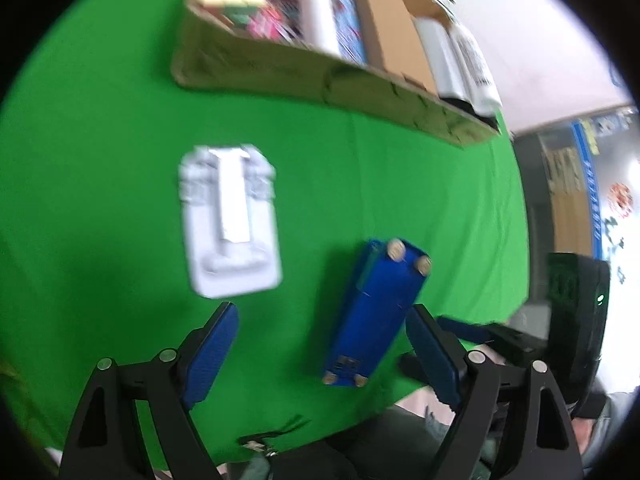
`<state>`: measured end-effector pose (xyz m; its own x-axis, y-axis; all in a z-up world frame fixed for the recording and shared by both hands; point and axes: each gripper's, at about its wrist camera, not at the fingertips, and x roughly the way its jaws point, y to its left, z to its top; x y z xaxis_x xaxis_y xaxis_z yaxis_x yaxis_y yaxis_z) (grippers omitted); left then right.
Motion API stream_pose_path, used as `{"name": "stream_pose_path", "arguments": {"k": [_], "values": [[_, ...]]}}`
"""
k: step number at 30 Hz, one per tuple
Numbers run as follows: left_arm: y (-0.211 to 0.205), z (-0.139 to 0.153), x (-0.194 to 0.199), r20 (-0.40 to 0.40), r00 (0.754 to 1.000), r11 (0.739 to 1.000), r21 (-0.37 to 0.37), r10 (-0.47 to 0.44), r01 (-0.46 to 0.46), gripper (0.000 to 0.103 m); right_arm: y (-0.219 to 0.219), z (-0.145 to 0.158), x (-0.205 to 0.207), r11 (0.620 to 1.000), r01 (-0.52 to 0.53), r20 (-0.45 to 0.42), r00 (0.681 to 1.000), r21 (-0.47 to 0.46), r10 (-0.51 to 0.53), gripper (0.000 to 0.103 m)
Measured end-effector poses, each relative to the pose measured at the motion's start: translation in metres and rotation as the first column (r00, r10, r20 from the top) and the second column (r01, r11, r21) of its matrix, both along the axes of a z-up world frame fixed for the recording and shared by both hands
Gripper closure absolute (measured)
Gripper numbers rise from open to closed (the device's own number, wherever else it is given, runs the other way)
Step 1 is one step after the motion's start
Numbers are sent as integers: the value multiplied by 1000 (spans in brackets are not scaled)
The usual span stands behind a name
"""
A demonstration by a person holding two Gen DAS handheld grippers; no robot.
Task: Organize rigid objects
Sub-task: 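Move the right tool to the blue stapler and grasp it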
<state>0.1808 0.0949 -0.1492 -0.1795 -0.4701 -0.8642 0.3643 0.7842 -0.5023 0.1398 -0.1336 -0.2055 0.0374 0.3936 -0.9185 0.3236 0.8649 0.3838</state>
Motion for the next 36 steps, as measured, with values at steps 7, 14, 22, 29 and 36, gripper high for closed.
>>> {"name": "stream_pose_path", "arguments": {"k": [7, 14, 22, 29, 36], "values": [[-40, -33, -18, -79, 994, 996, -34, -80, 77, 50, 6, -7, -36, 998, 22, 26, 999, 61, -23, 47], [-63, -43, -37, -138, 985, 993, 28, -108, 112, 69, -17, -5, -57, 996, 56, 65, 996, 65, -60, 60], [-100, -24, -55, -271, 960, 985, -167, -74, 29, 69, -45, -21, -81, 998, 20, 72, 997, 55, -24, 58], [-76, -3, -41, -136, 988, 994, -74, 71, -82, 47, -65, -5, -89, 993, -67, 202, 976, -97, 85, 45], [-36, -32, -30, -214, 941, 964, -4, 261, -268, 25, -13, 7, -81, 880, -238, 339, 856, -410, 390, 45]]}}
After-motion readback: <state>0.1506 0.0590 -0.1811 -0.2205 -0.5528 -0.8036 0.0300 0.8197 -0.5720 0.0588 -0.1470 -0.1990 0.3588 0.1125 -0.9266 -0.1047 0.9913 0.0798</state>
